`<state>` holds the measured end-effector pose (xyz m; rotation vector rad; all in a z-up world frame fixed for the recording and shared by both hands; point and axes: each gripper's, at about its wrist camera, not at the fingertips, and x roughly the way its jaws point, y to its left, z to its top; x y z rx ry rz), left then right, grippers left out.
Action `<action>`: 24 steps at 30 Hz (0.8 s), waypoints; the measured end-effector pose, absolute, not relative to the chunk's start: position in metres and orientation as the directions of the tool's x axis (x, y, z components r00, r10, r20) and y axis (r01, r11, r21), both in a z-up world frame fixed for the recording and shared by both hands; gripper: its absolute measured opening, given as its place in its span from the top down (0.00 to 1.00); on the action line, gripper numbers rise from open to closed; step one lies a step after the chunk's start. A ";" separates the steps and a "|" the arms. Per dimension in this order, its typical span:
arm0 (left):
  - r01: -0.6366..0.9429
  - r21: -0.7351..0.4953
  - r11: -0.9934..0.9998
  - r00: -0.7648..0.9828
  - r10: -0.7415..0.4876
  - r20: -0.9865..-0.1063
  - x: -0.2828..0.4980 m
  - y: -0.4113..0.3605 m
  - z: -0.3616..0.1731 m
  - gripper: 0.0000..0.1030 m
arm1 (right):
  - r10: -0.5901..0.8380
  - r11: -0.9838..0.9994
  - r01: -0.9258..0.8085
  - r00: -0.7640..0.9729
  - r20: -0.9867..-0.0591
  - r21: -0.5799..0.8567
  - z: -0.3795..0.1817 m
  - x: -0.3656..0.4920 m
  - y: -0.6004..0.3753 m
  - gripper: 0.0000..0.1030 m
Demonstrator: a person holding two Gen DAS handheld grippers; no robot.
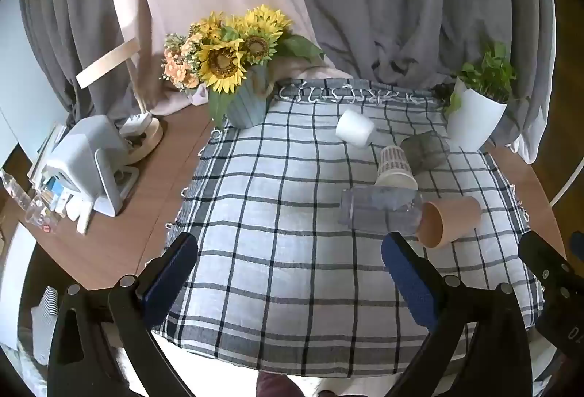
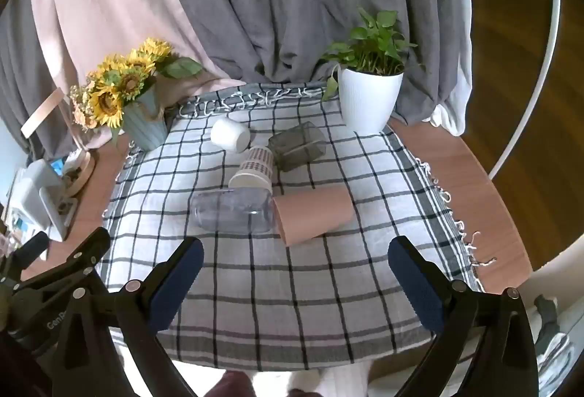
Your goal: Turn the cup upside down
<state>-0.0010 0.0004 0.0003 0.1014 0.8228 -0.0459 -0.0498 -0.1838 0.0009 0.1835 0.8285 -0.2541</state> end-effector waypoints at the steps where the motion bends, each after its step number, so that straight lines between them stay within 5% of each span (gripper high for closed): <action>1: 0.081 0.070 0.994 0.678 -0.004 -0.735 -0.002 0.001 0.001 0.00 | -0.151 0.954 0.294 0.645 -0.749 0.060 0.001 -0.050 -0.184 0.01; 24: 0.086 0.068 0.994 0.687 -0.010 -0.726 -0.012 0.002 0.010 0.00 | -0.132 0.957 0.281 0.658 -0.742 0.078 0.006 -0.053 -0.181 0.01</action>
